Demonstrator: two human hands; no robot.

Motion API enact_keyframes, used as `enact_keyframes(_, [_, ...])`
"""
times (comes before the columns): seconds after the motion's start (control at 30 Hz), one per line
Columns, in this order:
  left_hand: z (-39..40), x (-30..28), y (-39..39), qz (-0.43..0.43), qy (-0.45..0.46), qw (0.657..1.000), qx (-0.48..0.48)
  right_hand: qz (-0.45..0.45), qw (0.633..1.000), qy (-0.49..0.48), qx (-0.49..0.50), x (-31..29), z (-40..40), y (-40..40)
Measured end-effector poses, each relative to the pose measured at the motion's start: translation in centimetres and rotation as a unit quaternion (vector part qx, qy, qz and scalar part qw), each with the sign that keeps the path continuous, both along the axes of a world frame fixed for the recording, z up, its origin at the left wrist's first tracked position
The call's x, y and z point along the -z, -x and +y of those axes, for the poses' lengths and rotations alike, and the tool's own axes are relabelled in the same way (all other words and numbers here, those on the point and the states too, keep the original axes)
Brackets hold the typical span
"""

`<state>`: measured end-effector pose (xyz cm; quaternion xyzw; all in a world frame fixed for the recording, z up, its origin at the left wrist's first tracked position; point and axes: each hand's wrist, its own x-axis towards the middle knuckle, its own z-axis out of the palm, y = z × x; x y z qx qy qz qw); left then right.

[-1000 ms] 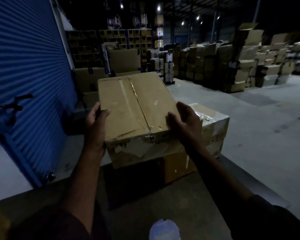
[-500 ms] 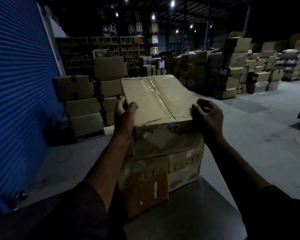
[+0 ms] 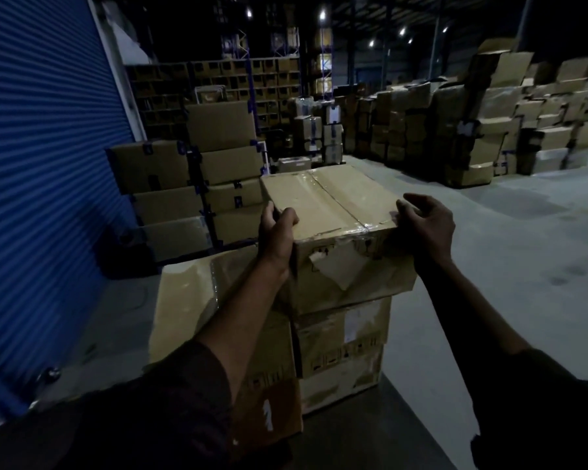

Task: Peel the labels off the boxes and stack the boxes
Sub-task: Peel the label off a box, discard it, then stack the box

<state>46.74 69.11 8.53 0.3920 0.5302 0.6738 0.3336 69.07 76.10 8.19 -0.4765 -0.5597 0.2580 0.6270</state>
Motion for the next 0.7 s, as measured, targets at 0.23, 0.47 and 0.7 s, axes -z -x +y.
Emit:
enact_keyframes(0.23, [1.9,0.8,-1.1,0.009,0.021,0.999,-0.048,-0.005,0.999,0.022,-0.022,1.1,4.1,0.5])
enact_keyframes(0.47, [1.4,4.5,2.7,-0.011,0.066,0.993,-0.095,-0.055,0.993,0.04,-0.098,5.5,4.8,4.3])
enact_keyframes(0.7, [0.8,4.8,3.5,0.069,0.04,0.991,-0.105,-0.221,0.973,-0.072,0.001,5.0,3.5,5.2])
